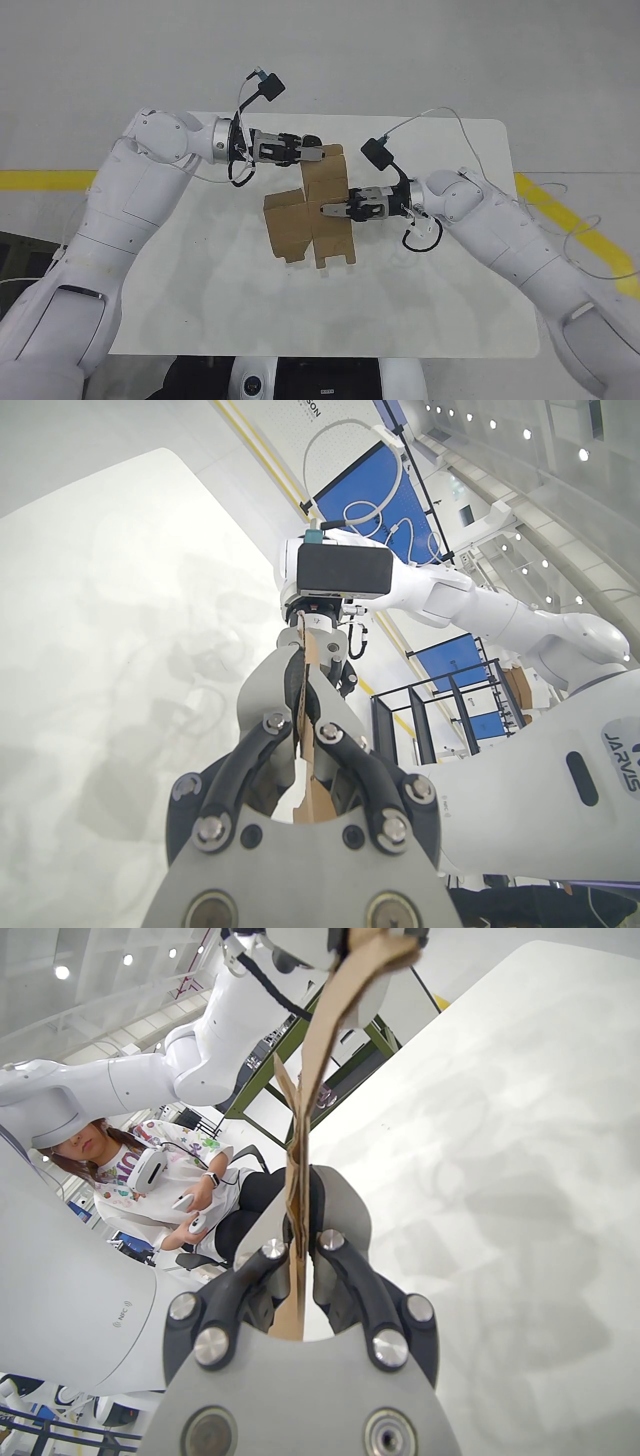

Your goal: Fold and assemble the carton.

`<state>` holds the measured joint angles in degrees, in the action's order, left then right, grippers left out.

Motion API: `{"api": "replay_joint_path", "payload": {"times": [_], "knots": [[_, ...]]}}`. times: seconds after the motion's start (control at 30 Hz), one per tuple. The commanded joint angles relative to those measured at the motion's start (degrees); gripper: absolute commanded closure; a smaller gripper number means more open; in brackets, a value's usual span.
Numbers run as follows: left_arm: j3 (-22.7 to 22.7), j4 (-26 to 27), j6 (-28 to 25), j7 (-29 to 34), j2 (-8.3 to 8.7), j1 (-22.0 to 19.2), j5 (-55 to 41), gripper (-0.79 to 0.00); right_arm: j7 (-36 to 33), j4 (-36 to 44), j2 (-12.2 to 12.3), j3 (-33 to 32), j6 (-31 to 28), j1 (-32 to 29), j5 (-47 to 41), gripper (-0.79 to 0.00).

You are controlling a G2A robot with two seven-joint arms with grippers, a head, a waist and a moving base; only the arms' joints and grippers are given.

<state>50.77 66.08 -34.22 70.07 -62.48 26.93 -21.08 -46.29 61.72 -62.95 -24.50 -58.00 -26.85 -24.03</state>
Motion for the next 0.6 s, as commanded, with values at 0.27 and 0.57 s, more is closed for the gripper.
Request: {"api": "replay_joint_path", "payload": {"times": [0.27,0.57], "knots": [[4.54,3.24,-3.42,-3.44,1.64,1.78,0.71,-0.785,0.01,-1.59,0.59,0.34,0.00,0.11,-4.83,0.000],[5.97,1.90,-3.54,-5.69,2.41,5.62,2.07,-0.785,1.25,-5.64,0.86,-5.77,0.00,-2.81,-10.84,0.000]]}}
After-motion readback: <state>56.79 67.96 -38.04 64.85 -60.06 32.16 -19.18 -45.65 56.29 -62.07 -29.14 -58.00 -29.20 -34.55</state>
